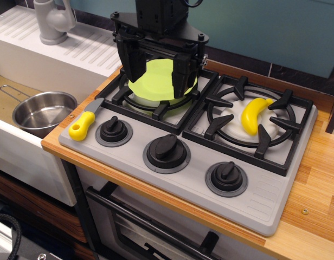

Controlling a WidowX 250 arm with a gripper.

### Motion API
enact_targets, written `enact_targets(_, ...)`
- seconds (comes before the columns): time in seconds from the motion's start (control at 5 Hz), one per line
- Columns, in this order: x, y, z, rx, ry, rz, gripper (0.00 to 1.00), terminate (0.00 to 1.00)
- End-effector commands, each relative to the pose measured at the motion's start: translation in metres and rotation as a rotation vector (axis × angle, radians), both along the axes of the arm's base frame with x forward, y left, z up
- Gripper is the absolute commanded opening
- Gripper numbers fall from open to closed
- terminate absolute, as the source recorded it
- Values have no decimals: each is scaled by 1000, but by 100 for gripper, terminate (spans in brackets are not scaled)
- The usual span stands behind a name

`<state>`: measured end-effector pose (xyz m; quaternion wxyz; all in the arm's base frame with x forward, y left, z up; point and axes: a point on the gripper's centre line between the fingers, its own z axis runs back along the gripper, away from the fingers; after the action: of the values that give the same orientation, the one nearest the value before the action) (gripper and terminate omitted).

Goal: End effector reaching banana

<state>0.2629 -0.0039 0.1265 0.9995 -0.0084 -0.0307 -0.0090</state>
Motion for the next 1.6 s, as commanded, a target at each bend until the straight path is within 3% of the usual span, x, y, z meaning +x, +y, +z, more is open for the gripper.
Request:
enact_targets(0.0,0,0,0,0,0,0,100,0)
enact_targets(0.4,35,-23,-16,10,-27,50,100,0)
enact_targets(0.8,55,-43,-44,-31,-106,69,100,0)
enact_targets(1.4,79,-65,-31,-18,-81,110,100,0)
